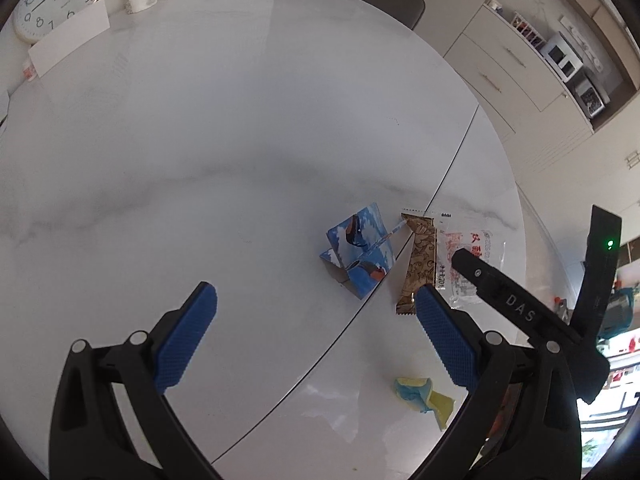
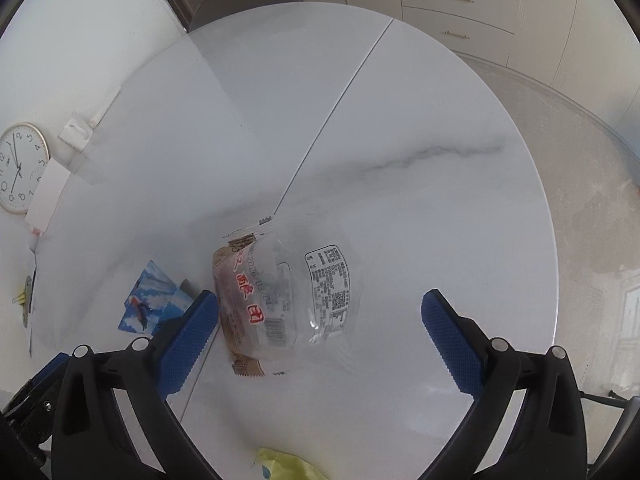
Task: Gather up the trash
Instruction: 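Close the left tool on the blue printed box while the right tool grasps the clear snack packet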
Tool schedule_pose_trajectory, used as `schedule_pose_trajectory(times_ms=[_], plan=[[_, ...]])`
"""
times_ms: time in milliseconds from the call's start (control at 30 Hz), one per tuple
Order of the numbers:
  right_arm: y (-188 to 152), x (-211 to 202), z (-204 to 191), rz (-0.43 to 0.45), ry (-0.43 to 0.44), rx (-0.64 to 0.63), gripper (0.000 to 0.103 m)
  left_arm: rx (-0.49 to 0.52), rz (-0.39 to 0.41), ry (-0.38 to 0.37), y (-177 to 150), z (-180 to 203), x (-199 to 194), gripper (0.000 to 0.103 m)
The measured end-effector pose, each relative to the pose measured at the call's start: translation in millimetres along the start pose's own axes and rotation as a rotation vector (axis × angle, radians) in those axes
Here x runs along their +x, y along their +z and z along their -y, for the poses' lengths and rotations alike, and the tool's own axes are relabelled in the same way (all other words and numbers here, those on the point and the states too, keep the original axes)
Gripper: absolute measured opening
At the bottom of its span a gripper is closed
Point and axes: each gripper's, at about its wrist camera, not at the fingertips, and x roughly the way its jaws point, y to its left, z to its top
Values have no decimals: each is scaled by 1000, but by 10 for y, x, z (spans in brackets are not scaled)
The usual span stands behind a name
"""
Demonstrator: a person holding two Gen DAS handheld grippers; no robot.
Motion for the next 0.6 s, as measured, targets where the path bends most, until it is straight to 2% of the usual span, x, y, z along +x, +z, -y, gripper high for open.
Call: schedule_pose_trajectory(times_ms=[67, 133, 233, 333, 533, 600], plan=[[3, 61, 21, -21, 3, 5, 91, -37, -3, -5, 15, 30, 20, 95], [-1, 90, 72, -44, 48, 14, 68, -76, -10, -7, 49, 65, 64, 95], [-6, 105, 116, -77, 105, -4, 46, -153, -7, 1, 99, 104, 156, 95], [-1, 38, 178, -64, 143, -57, 37, -226, -15, 25, 119, 169, 253, 95], [-32, -102, 362, -45, 164, -165, 33, -348, 20, 119, 122, 358, 393, 95], [-29, -132, 413, -33, 157, -192, 33, -376, 21, 172, 133, 415, 478, 95]])
